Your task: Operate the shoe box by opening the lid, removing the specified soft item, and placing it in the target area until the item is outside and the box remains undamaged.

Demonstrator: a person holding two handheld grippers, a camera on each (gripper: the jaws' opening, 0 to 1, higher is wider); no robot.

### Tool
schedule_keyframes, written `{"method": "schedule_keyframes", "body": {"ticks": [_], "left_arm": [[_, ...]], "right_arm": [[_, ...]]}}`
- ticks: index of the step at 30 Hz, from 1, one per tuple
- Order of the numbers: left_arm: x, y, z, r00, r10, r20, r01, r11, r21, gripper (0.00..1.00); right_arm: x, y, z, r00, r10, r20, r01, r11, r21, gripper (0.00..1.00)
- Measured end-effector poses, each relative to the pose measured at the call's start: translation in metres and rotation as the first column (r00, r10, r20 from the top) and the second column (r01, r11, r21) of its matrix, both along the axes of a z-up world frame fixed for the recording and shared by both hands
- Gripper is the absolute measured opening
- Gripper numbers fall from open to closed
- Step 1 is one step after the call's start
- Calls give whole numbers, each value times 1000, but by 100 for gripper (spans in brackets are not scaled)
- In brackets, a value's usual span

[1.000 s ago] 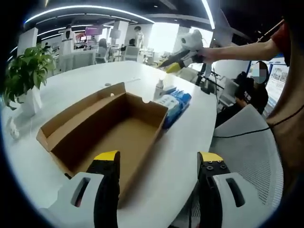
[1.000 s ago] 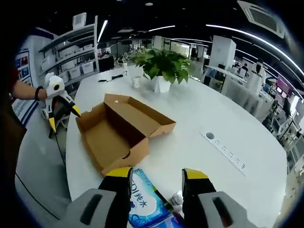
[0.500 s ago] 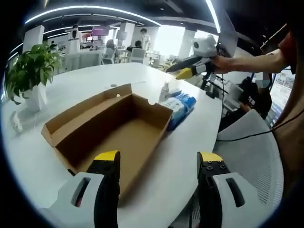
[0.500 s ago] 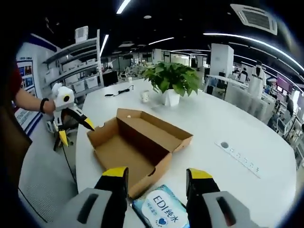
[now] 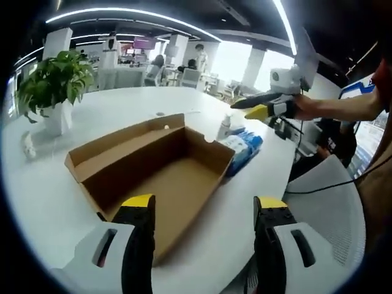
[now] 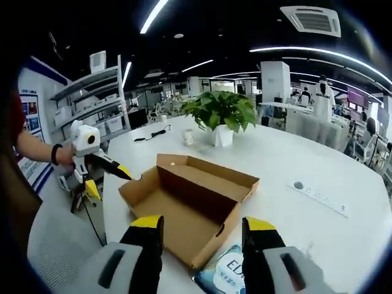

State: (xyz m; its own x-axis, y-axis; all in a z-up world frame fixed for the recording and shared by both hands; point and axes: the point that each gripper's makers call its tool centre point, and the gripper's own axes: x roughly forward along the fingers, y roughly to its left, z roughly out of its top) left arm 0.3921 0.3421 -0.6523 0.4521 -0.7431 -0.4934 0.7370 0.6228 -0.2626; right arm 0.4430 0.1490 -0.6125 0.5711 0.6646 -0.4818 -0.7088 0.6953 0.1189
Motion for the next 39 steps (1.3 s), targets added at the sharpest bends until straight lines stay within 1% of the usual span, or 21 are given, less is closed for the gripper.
{"method": "schedule_keyframes", "body": {"ticks": [1, 5, 10, 12, 15, 20, 23, 25, 31, 33, 34, 35, 37, 39], "left_arm": [[1, 1, -2, 1000, 8, 1, -8, 1000, 4, 65], [3, 6, -4, 999, 38, 2, -38, 999, 8, 64], [6, 12, -8, 997, 73, 0, -73, 997, 20, 64], [8, 17, -9, 995, 97, 0, -97, 995, 23, 64], [9, 20, -9, 992, 127, 2, -127, 991, 31, 64], [12, 29, -11, 985, 174, 11, -174, 983, 54, 64], [17, 37, -11, 973, 231, 23, -233, 970, 69, 64], [19, 42, -13, 965, 262, 19, -263, 962, 72, 64], [22, 55, -22, 948, 318, 16, -317, 941, 119, 64], [23, 62, -28, 937, 350, 8, -348, 926, 147, 64], [23, 63, -30, 933, 360, 3, -357, 922, 152, 63], [24, 66, -33, 925, 380, -9, -374, 913, 160, 63], [24, 72, -41, 915, 403, -20, -391, 897, 208, 63], [26, 73, -43, 911, 411, -24, -397, 894, 208, 62]], "right_arm": [[-3, 2, -1, 1000, -5, -9, 5, 1000, 19, 50], [-13, 6, -9, 1000, -16, -18, 16, 1000, 23, 50], [-16, 2, -19, 998, -52, -35, 54, 997, 54, 51], [-19, 0, -23, 997, -66, -41, 68, 996, 52, 51], [-22, -4, -24, 993, -103, -54, 107, 991, 86, 52], [-28, -8, -24, 989, -140, -57, 145, 983, 108, 52], [-30, -10, -22, 986, -158, -51, 163, 980, 116, 51], [-33, -10, -23, 985, -166, -51, 171, 978, 116, 51], [-36, -8, -26, 984, -168, -55, 173, 979, 111, 51], [-37, -8, -27, 984, -171, -53, 176, 978, 109, 51], [-37, -9, -27, 983, -175, -53, 180, 978, 110, 51], [-36, -9, -27, 982, -183, -53, 188, 975, 121, 51], [-37, -10, -27, 981, -189, -50, 194, 973, 121, 51], [-36, -11, -28, 979, -197, -48, 201, 972, 119, 51]]}}
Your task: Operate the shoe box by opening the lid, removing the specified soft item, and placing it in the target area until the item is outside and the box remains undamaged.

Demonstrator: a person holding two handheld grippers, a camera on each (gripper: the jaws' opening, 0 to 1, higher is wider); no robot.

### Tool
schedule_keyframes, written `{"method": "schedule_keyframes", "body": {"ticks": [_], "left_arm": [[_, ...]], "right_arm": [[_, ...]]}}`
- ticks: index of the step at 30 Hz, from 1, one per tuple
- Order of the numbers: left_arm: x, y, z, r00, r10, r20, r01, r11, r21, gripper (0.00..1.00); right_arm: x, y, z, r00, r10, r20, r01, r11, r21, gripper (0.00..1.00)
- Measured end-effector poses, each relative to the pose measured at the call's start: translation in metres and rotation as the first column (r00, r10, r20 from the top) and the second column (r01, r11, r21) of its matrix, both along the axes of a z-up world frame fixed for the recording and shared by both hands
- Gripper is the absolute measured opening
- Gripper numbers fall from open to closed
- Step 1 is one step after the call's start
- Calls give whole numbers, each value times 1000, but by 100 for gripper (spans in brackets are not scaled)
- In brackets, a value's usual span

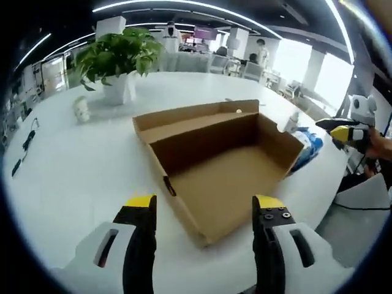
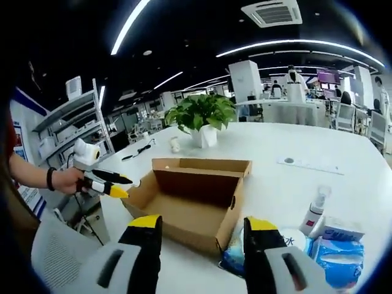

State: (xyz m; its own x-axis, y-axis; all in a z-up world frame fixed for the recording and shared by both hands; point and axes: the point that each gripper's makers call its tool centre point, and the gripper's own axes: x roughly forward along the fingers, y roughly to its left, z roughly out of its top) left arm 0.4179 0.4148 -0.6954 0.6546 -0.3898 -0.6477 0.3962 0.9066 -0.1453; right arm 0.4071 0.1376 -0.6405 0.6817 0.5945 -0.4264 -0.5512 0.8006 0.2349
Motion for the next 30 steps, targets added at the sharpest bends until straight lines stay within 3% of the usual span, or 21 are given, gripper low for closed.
{"method": "schedule_keyframes", "body": {"ticks": [6, 9, 19, 30], "left_arm": [[3, 7, -10, 998, 50, -39, -49, 999, 10, 60], [1, 5, -15, 997, 54, -54, -54, 998, 10, 60], [2, 5, -24, 990, 98, -101, -97, 995, 20, 56], [4, 1, -36, 973, 167, -159, -166, 986, 14, 37]], "right_arm": [[2, -4, 5, 999, -51, 13, 51, 999, 20, 51], [1, -3, 0, 998, -55, 12, 55, 998, 0, 51], [-1, -4, 0, 997, -83, 2, 82, 996, 40, 51], [-2, -1, -3, 997, -74, -6, 74, 997, 31, 51]]}}
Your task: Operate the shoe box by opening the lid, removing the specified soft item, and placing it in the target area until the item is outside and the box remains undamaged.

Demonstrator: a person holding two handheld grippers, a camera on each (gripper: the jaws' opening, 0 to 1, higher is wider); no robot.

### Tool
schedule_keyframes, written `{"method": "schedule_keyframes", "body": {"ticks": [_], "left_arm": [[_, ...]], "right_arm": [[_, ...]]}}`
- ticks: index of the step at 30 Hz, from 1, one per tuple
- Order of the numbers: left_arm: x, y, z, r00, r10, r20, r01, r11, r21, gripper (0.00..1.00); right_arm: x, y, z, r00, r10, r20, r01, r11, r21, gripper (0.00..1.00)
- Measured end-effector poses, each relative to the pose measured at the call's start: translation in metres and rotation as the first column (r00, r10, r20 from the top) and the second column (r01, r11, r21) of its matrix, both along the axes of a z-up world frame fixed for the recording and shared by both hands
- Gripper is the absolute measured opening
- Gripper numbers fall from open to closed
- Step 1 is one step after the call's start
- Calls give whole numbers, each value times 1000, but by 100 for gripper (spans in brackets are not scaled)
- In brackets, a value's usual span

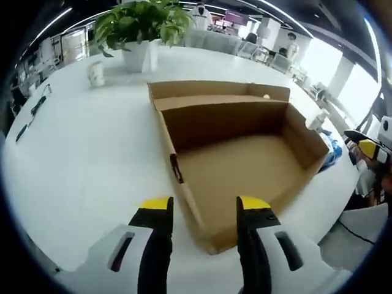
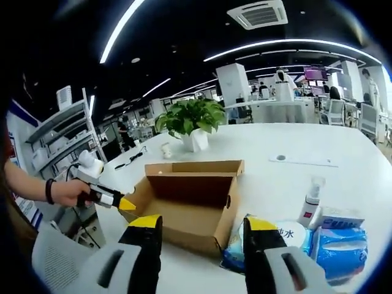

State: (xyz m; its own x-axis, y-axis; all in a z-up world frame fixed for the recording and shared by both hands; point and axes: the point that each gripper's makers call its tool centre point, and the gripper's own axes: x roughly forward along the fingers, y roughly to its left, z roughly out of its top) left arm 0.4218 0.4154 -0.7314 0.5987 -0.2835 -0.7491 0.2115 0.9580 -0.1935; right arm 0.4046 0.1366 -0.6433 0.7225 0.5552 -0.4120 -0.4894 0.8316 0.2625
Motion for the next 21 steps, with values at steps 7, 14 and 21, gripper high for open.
{"method": "schedule_keyframes", "body": {"ticks": [7, 14, 21], "left_arm": [[-5, 10, -13, 991, 121, -59, -122, 992, -21, 23], [-1, 17, -12, 991, 124, -42, -123, 992, 20, 17], [5, 33, -14, 987, 157, -32, -156, 987, 47, 9]], "right_arm": [[0, 1, -1, 1000, -8, -3, 8, 1000, -3, 51], [2, 5, -1, 1000, -7, -7, 7, 1000, -6, 51], [7, 11, -3, 1000, 0, -10, 0, 1000, -16, 50]]}}
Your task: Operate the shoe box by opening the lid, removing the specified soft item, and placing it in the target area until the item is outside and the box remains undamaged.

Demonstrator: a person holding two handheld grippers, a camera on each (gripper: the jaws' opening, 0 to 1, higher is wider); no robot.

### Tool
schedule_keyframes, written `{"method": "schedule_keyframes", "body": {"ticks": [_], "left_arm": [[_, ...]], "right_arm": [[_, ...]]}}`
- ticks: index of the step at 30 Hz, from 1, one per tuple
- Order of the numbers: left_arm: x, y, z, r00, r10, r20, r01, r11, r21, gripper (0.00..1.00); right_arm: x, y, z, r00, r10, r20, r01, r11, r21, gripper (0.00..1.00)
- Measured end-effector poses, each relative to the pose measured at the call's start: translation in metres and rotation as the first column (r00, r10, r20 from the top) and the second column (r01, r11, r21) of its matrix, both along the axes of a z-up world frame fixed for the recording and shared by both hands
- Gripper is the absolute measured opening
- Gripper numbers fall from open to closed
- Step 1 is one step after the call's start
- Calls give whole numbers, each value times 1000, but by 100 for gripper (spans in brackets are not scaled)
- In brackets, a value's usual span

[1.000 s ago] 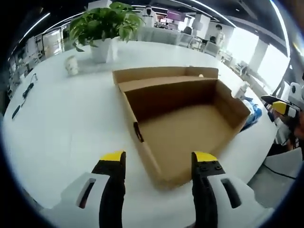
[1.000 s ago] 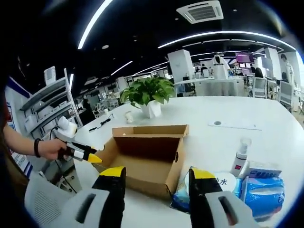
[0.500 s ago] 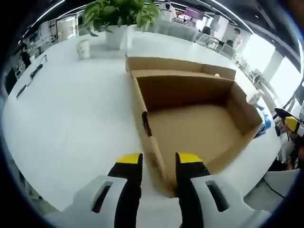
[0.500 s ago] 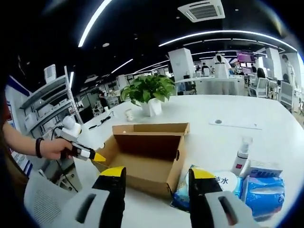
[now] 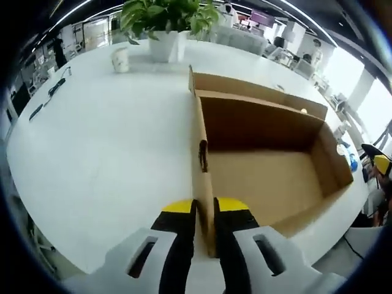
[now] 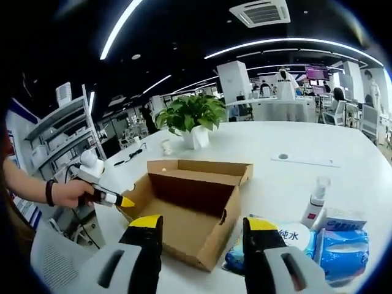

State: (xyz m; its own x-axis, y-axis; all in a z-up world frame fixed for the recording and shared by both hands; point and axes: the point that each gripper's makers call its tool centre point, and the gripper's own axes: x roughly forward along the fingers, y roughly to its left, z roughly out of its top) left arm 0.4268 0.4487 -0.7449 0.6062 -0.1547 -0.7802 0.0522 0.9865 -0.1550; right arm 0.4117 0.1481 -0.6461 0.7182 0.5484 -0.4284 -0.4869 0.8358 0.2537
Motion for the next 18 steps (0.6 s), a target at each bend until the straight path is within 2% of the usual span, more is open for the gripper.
{"method": "schedule_keyframes", "body": {"ticks": [9, 15, 18], "left_arm": [[-1, 3, 1, 1000, 19, 17, -20, 1000, 16, 7], [-2, 3, 1, 1000, 18, 24, -19, 1000, 15, 7], [-2, 3, 1, 1000, 16, 26, -16, 1000, 15, 7]], "right_arm": [[7, 14, -3, 1000, 18, -10, -19, 1000, -10, 49], [25, 18, -3, 1000, 6, -23, -7, 1000, -28, 48], [38, 15, -6, 998, -35, -43, 33, 999, -41, 46]]}}
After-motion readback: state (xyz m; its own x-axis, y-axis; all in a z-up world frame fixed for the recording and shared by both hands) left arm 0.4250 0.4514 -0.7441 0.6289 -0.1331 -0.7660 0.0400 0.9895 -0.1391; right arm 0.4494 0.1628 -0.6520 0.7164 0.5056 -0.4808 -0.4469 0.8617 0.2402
